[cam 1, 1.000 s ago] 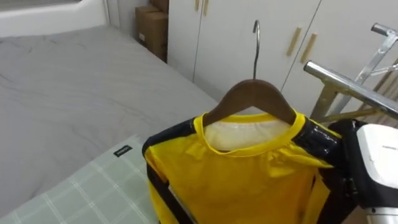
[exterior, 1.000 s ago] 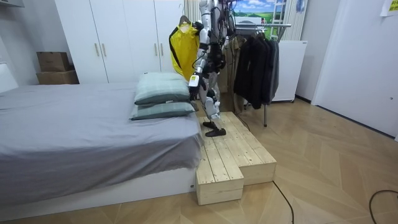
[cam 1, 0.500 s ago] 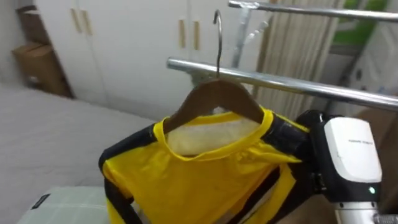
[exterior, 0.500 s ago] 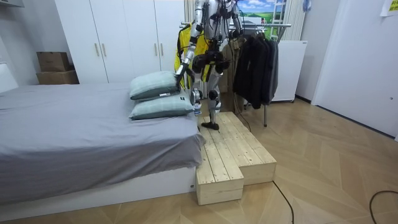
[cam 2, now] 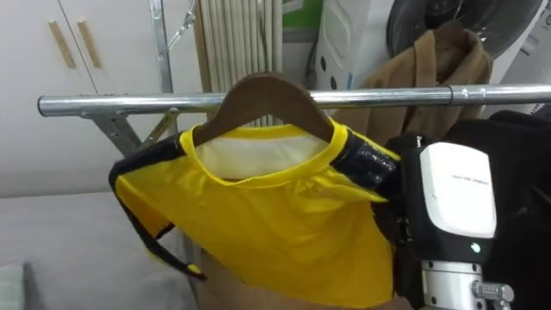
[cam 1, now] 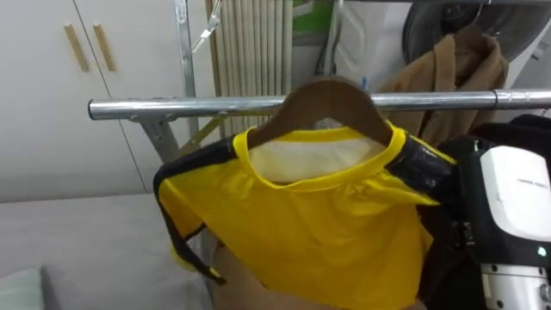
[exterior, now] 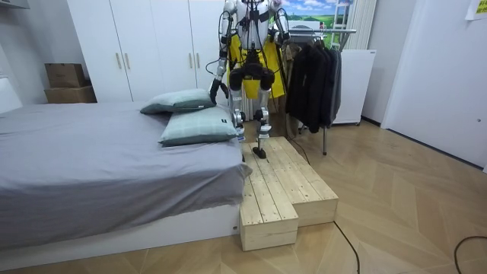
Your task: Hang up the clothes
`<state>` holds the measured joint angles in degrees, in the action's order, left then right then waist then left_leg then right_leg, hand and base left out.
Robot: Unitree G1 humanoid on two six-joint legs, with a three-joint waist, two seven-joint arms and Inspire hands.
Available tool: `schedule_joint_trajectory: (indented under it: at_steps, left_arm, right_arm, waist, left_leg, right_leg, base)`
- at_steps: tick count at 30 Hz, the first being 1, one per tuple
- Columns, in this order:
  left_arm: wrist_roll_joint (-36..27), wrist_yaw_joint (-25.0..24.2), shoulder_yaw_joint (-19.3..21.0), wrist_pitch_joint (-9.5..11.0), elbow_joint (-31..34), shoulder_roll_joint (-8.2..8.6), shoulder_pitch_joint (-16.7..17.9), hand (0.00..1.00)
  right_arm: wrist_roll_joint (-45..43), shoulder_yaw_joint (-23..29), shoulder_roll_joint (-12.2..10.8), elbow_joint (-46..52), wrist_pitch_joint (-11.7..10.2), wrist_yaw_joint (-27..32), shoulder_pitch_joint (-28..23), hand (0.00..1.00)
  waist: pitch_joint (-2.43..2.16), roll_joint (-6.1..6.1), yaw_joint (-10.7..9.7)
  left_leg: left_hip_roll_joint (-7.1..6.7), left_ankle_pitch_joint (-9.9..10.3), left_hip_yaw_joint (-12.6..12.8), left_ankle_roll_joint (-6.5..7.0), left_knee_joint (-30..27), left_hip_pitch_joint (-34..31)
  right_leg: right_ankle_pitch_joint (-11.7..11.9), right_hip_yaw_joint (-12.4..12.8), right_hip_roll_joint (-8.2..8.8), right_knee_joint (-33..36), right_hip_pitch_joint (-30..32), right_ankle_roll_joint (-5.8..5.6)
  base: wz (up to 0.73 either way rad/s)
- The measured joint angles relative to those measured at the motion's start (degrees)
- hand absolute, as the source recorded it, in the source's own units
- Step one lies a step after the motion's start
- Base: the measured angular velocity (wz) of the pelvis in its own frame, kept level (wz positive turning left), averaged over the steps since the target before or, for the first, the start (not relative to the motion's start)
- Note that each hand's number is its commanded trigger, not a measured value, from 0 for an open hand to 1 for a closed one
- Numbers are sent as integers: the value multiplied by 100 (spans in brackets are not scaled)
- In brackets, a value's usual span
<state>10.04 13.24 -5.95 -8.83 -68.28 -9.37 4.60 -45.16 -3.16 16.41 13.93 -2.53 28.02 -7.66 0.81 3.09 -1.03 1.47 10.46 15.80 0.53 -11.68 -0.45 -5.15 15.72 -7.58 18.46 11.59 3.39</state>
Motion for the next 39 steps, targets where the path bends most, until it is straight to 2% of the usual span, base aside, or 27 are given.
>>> schedule_joint_trajectory:
  at_steps: [1,6,9,14,20,24,29,32,34,39]
  left_arm:
    - [-54,-16,1,48,-6,-24,57,0]
    - [-24,-37,42,181,-20,-46,300,0]
    - [93,-41,134,295,-41,-47,431,0]
    - [90,-39,130,299,-26,-48,504,0]
    - [218,-58,124,299,-23,-96,480,0]
    - [441,-151,126,299,-23,-160,458,0]
    - [584,-192,125,303,22,-173,452,0]
    - [592,-274,135,309,82,-240,467,0]
    - [659,-274,185,402,82,-267,487,0]
    - [820,-279,295,563,84,-267,493,0]
  right_arm:
    - [91,-10,-1,-2,1,-1,-3,100]
    - [327,10,14,-45,6,-21,-12,100]
    - [476,8,61,-46,1,-27,-13,100]
    - [716,-23,70,-48,0,-63,-14,100]
    - [962,-138,76,-47,2,-249,-3,100]
    - [1278,-141,165,-47,2,-551,19,100]
    - [1456,-214,260,-48,2,-974,109,100]
    - [1776,-190,345,-118,-31,-1312,244,100]
    - [2074,-174,430,-226,-87,-1569,317,100]
    - [2252,-177,435,-440,-120,-1952,384,100]
  waist:
    - [3,-4,5]
    - [1,-68,6]
    - [-5,-117,136]
    - [-13,-115,150]
    - [-24,-40,139]
    - [-35,18,126]
    - [-24,49,170]
    - [-1,86,160]
    - [20,132,161]
    - [17,139,308]
  left_leg:
    - [4,37,-4,-17,4,20]
    - [119,154,-11,-97,52,225]
    - [171,179,63,-152,183,409]
    - [214,187,-27,-181,214,445]
    - [207,181,-150,-187,202,449]
    - [201,181,-207,-187,191,440]
    - [203,181,-234,-187,143,438]
    - [207,175,-238,-195,125,423]
    - [211,170,-237,-202,120,414]
    - [210,171,-250,-204,120,398]
  right_leg:
    - [11,-2,-17,-11,-17,48]
    - [31,-133,-74,-300,-315,129]
    - [26,-15,-161,-395,-463,172]
    - [37,-24,-187,-493,-594,225]
    - [-7,-128,-152,-613,-635,256]
    - [-19,-188,-135,-598,-639,261]
    - [-17,-210,-131,-572,-654,264]
    - [-18,-199,-133,-573,-648,264]
    - [-6,-158,-147,-580,-648,247]
    - [19,-209,-135,-584,-644,257]
  base:
    - [-16]
    - [-2]
    - [-11]
    - [2]
    - [11]
    - [6]
    - [1]
    - [0]
    - [0]
    - [2]
